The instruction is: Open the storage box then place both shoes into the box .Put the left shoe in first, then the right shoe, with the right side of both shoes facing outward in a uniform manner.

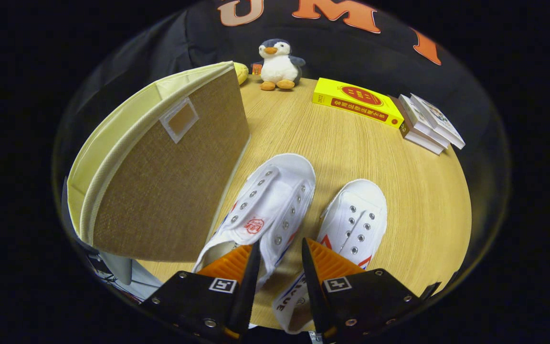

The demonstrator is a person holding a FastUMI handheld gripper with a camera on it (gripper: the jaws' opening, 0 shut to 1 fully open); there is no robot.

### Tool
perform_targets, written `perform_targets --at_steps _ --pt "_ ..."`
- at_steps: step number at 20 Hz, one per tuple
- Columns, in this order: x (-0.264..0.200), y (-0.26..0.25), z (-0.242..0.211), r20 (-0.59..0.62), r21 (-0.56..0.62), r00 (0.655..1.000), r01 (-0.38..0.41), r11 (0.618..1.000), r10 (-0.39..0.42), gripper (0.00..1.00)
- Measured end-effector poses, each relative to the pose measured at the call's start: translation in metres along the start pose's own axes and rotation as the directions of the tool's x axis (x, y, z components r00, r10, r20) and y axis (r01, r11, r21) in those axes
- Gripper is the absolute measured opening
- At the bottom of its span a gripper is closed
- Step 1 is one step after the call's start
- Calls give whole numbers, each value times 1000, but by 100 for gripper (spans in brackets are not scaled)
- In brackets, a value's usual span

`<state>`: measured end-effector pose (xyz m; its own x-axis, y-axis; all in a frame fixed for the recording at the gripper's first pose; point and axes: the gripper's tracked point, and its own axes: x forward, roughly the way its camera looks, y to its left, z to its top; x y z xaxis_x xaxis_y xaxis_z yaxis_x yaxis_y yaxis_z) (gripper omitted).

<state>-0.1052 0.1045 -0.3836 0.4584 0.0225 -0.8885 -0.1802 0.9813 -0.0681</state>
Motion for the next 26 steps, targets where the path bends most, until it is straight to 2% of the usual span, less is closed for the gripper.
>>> perform_targets --at_steps 3,8,9,10,11,13,16,21,26 --pt "15 -1 9 60 28 998 24 999 -26 44" --pt "28 1 8 36 79 999 11 997 -13 42" --pt "28 -1 9 40 86 999 18 996 -21 39" --pt "30 -6 8 31 101 999 32 994 -35 36" --pt "28 -8 7 13 125 999 37 991 -39 22" --pt "26 -7 6 -7 195 1000 14 981 -13 7" --pt "16 -2 5 -37 288 999 -18 957 30 5" --pt "-15 -2 25 -6 364 998 -53 930 59 5" --pt "-63 -8 66 23 394 999 -50 918 44 5"
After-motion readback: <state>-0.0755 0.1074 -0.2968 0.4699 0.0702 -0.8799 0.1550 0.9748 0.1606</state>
